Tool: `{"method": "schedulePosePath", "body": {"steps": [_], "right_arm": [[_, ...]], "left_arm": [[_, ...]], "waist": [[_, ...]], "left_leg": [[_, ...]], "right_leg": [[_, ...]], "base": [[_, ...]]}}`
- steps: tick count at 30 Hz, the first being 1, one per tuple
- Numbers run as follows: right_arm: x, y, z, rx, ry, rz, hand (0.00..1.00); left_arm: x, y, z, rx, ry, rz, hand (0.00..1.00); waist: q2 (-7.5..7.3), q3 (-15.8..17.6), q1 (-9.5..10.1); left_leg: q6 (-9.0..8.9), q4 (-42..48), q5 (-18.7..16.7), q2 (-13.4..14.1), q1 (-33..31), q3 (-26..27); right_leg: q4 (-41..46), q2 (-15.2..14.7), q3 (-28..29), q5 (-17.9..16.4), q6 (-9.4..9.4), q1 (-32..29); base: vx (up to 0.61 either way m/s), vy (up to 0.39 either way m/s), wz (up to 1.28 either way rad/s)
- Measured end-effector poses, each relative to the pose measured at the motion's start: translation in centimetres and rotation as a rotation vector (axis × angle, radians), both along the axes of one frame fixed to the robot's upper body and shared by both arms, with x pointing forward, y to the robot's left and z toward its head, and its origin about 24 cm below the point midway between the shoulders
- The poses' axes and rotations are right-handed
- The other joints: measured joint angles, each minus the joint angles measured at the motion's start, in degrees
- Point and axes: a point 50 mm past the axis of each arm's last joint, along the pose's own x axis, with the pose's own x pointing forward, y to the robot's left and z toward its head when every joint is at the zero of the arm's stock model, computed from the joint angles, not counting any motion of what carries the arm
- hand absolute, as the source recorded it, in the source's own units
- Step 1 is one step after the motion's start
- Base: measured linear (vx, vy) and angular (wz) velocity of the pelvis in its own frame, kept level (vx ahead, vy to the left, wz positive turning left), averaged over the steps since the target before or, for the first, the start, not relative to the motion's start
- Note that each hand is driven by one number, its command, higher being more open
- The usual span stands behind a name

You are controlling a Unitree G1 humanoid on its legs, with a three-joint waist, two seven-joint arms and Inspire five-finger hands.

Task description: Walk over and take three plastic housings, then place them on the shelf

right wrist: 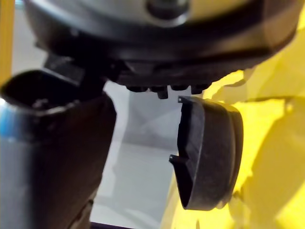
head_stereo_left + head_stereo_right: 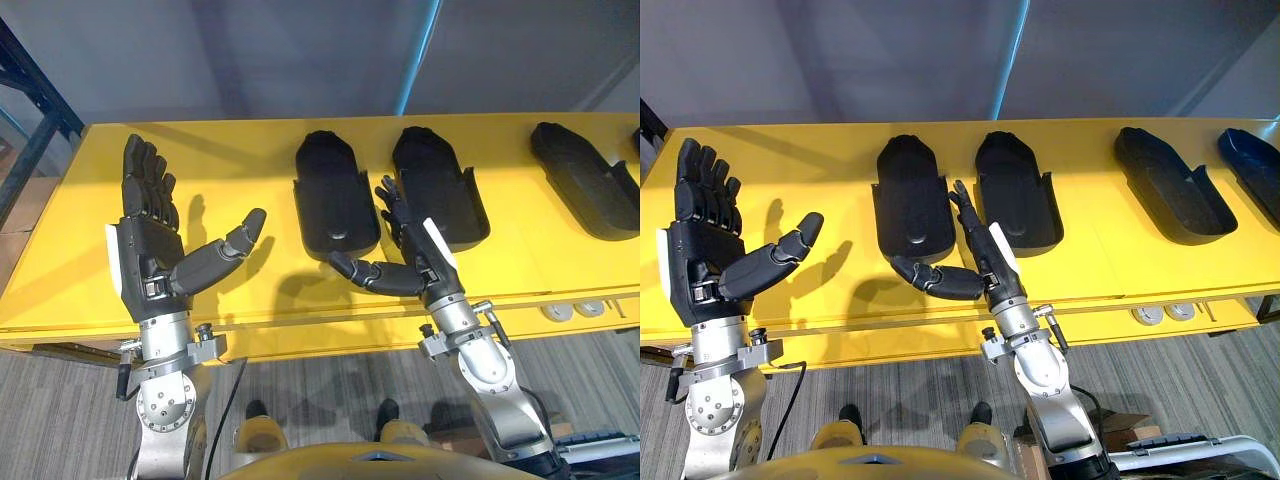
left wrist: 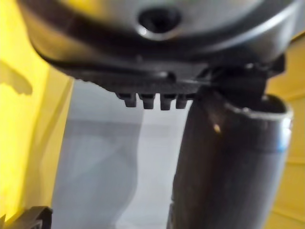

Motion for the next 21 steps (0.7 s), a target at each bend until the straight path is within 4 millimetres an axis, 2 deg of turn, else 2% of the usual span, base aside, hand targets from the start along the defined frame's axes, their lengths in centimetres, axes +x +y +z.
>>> {"method": "schedulePosePath", "body": {"steps": [13,21], "right_arm": [[0.1,0.0,-0.4,-0.005,0.021,-0.007,1.00],[0.0,0.4,-1.2,-0.025,0.062,0.058,1.00]], "left_arm": [[0.0,0.0,0.0,0.000,0.000,0.000,1.00],[0.0,0.0,0.0,0.005,0.000,-0.005,1.00]], "waist": [[-0.38,1.4,0.00],[-0.49,1.6,0.00]], "left_leg": [[0.03,0.8,-0.5,0.1,-0.2,0.0],[0.03,1.9,-1.2,0.2,-0.7,-0.1]], "right_leg": [[0.0,0.0,0.1,0.0,-0.03,0.0],[0.0,0.0,0.1,0.0,-0.02,0.1]], "base": [[0.00,0.000,0.00],[0.00,0.000,0.00]]}}
